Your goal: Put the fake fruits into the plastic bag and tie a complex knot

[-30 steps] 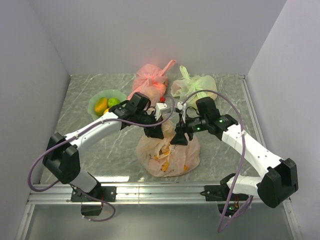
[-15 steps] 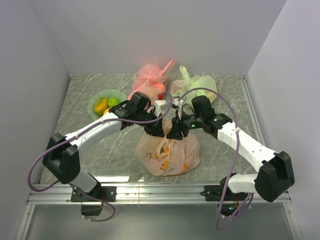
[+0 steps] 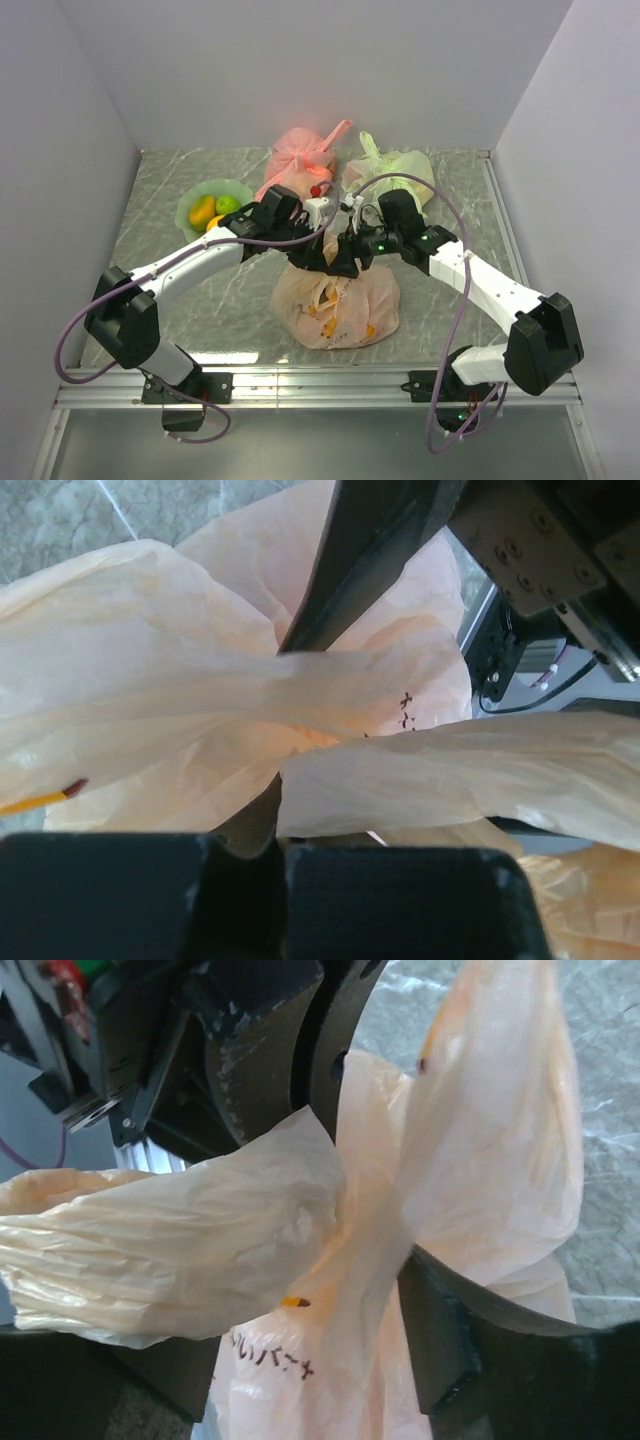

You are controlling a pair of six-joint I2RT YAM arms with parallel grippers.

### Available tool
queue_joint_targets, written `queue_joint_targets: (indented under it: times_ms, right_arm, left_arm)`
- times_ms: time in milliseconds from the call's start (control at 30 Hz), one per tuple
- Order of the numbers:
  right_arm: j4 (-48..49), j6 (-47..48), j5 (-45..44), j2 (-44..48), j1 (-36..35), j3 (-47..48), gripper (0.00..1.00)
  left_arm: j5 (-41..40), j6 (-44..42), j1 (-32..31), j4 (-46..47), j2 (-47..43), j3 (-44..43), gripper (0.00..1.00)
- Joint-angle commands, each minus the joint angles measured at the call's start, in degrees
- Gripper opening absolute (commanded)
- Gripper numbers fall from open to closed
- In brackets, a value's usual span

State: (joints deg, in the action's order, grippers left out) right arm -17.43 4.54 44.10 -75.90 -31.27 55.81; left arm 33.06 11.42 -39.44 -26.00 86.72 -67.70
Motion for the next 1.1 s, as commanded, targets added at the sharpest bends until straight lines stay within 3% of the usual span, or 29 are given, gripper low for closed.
queue_joint_targets:
  times_ms: [0, 33, 67, 100, 200, 333, 433, 567, 633, 900, 1067]
  right_arm:
    - [3.6, -0.7, -0.2, -1.5, -1.7, 1.5, 0.63]
    - [3.1, -0.5, -0.6, -1.7, -1.7, 1.8, 0.42]
    - [2.9, -0.2, -1.0, -2.0, -1.7, 1.9, 0.32]
    - [2.9, -0.1, -1.2, -2.1, -1.6, 1.9, 0.16]
    - [2.4, 1.4, -0.1, -1.9, -1.6, 1.7, 0.00]
    - [2.4, 3.5, 3.5, -0.2, -0.6, 0.6, 0.00]
    - [2.9, 5.7, 5.2, 2.7, -0.4, -0.7, 0.00]
    - [3.1, 8.5, 7.8, 3.8, -0.5, -1.3, 0.00]
    - [2.0, 10.1, 9.3, 4.0, -0.4, -1.1, 0.00]
    - [0.7, 15.5, 9.5, 5.4, -0.6, -0.8, 0.00]
    - [-0.5, 19.1, 9.2, 6.4, -0.8, -0.9, 0.00]
  left_arm:
    - [1.1, 0.4, -2.0, 3.5, -1.4, -0.9, 0.01]
    - [1.2, 0.4, -2.0, 3.4, -1.6, -0.9, 0.02]
    - [1.3, 0.5, -2.0, 3.6, -2.4, -0.6, 0.04]
    - [1.4, 0.5, -2.0, 4.1, -3.0, -0.2, 0.09]
    - [0.5, 0.6, -1.9, 4.9, -6.0, 1.6, 0.22]
    - [0.9, -2.1, 0.9, 0.5, -9.9, 2.5, 0.35]
    - [5.5, -5.1, 11.6, -2.2, -14.8, 1.4, 0.44]
    - [5.3, -9.0, 17.8, -4.0, -18.5, -2.9, 0.55]
    - [3.7, -9.8, 19.0, -4.2, -18.4, -4.5, 0.62]
    - [14.0, -5.7, 20.4, -5.6, -8.9, -8.5, 0.75]
    - [14.8, 2.3, 21.7, 1.5, -7.4, -4.2, 0.80]
